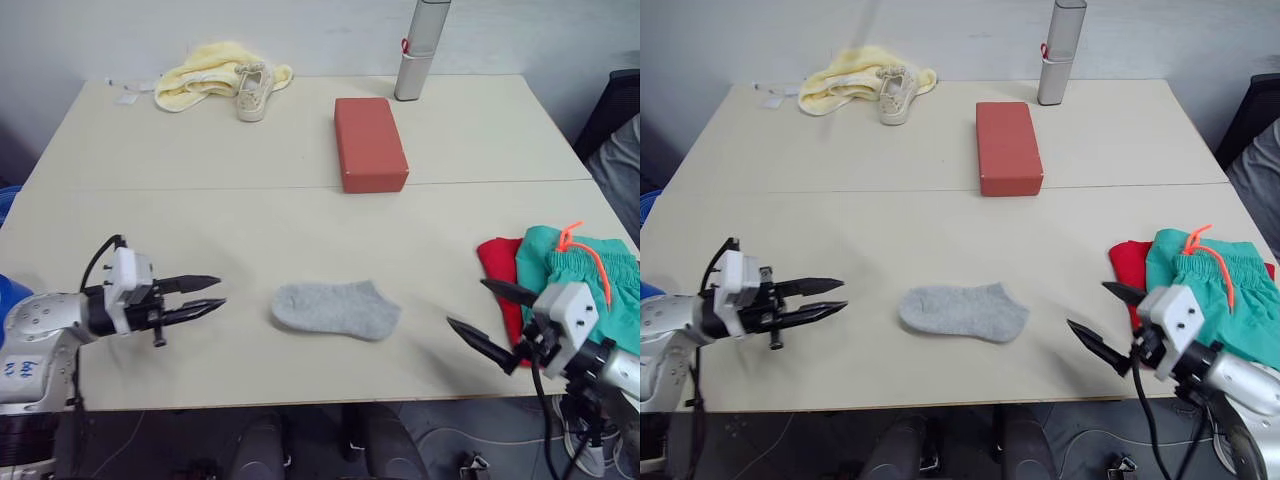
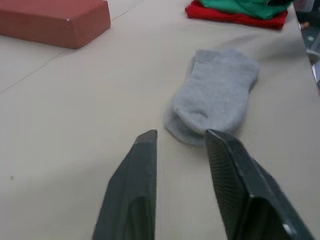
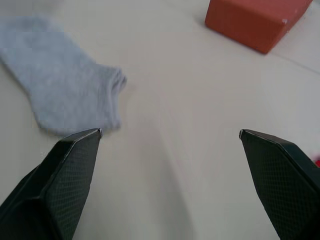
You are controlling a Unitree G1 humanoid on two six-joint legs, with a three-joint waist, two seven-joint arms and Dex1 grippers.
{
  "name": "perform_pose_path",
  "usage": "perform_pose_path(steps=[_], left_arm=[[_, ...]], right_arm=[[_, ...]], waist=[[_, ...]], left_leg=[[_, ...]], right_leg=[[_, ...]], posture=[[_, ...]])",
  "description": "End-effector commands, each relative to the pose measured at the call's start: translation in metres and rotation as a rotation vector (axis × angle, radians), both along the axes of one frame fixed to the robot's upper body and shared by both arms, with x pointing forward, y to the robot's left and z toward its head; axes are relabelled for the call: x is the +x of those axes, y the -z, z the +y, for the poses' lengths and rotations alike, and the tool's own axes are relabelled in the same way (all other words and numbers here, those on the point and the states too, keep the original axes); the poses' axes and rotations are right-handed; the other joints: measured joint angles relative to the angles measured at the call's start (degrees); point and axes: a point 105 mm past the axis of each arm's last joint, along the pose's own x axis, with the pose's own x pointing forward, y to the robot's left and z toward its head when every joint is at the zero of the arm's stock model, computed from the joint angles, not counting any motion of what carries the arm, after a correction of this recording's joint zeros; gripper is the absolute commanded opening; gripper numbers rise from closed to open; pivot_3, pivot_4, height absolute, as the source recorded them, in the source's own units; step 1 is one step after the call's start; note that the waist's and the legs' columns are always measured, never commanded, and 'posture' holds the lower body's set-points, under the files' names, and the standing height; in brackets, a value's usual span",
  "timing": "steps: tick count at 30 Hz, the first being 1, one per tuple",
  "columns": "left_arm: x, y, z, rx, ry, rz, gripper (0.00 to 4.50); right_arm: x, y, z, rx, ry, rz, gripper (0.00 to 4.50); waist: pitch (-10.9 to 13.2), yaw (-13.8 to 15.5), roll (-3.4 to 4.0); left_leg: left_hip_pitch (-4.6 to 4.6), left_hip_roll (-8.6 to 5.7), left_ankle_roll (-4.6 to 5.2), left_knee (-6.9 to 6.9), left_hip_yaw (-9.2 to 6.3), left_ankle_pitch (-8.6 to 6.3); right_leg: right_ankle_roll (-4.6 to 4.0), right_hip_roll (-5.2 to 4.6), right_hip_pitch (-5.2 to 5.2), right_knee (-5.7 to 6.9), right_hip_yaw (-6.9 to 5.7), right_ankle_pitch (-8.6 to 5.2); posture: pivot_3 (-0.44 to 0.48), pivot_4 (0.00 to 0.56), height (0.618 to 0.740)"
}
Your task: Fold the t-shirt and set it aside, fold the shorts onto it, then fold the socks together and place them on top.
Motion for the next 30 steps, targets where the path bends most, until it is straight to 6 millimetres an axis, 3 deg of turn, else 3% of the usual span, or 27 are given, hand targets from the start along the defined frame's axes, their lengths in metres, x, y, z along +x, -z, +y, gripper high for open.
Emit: perform_pose_path(steps=[1, 6, 10, 11, 12, 16, 19, 25, 30], left_arm=[[0.001, 0.000, 0.011, 0.014, -0.043, -0.023, 2.98], [-0.003, 0.008, 0.004, 0.006, -0.007, -0.003, 4.47], [-0.003, 0.011, -0.003, -0.006, 0.004, -0.002, 4.47], [-0.002, 0.010, -0.006, -0.011, 0.002, -0.002, 4.47], [-0.001, 0.009, -0.007, -0.015, 0.001, -0.002, 4.47], [0.002, 0.003, -0.015, -0.060, -0.015, 0.027, 4.47], [0.002, 0.000, -0.023, -0.086, -0.015, 0.069, 4.50], [0.002, -0.008, -0.034, -0.114, -0.032, 0.111, 4.50], [0.002, -0.001, -0.044, -0.116, -0.073, 0.221, 4.50]], right_arm=[[-0.001, -0.007, -0.003, -0.056, 0.003, -0.058, 4.50], [0.005, -0.006, 0.011, -0.033, -0.025, -0.068, 4.50], [0.015, -0.017, 0.035, 0.040, -0.071, -0.092, 4.50], [0.018, -0.021, 0.041, 0.047, -0.084, -0.106, 4.50], [0.020, -0.023, 0.044, 0.050, -0.093, -0.115, 4.50], [0.022, -0.031, 0.069, 0.100, -0.225, -0.136, 4.50], [0.025, -0.028, 0.094, 0.129, -0.333, -0.129, 3.96], [0.036, -0.006, 0.120, 0.038, -0.449, -0.121, 1.84], [0.049, 0.018, 0.138, -0.050, -0.513, -0.099, 0.07]], waist=[[0.00, -0.13, 0.00], [0.00, -0.19, 0.00], [0.12, -0.54, 0.17], [0.12, -0.77, 0.21], [0.15, -0.53, 0.25], [0.16, 0.26, 0.25], [0.16, 0.27, 0.25], [0.16, -0.13, 0.25], [0.16, -0.32, 0.24]], left_leg=[[0.01, 0.01, 0.00, 0.00, 0.00, 0.00], [0.02, 0.03, -0.04, -0.03, -0.01, -0.02], [0.02, 0.04, -0.06, -0.05, -0.01, -0.02], [-0.34, -0.22, 0.08, -0.19, -0.84, 0.12], [0.14, -0.17, 0.01, -0.20, -1.08, 0.23], [0.02, -0.12, -0.06, -0.09, -1.06, 0.18], [0.02, -0.11, -0.08, -0.10, -1.06, 0.18], [0.01, -0.13, -0.08, -0.10, -1.03, 0.18], [0.04, -0.11, -0.15, -0.07, -0.97, 0.22]], right_leg=[[0.00, 0.00, 0.00, 0.01, 0.00, 0.00], [-0.02, 0.00, -0.02, 0.01, 0.02, -0.01], [-0.04, -0.01, -0.03, 0.02, 0.02, -0.02], [-0.02, -0.29, 0.63, -0.28, -0.76, -0.01], [-0.01, -0.35, 0.73, -0.36, -1.12, -0.01], [-0.08, -0.31, 0.58, -0.25, -1.02, -0.05], [-0.09, -0.30, 0.58, -0.24, -1.01, -0.05], [-0.09, -0.31, 0.57, -0.23, -0.98, -0.05], [-0.10, -0.22, 0.55, -0.15, -0.95, -0.05]], posture=[[0.000, 0.150, 0.740], [0.000, 0.150, 0.740], [0.000, 0.150, 0.740], [0.000, 0.150, 0.740], [0.000, 0.150, 0.740], [0.000, 0.150, 0.740], [0.000, 0.150, 0.740], [0.000, 0.150, 0.740], [0.000, 0.150, 0.740]])
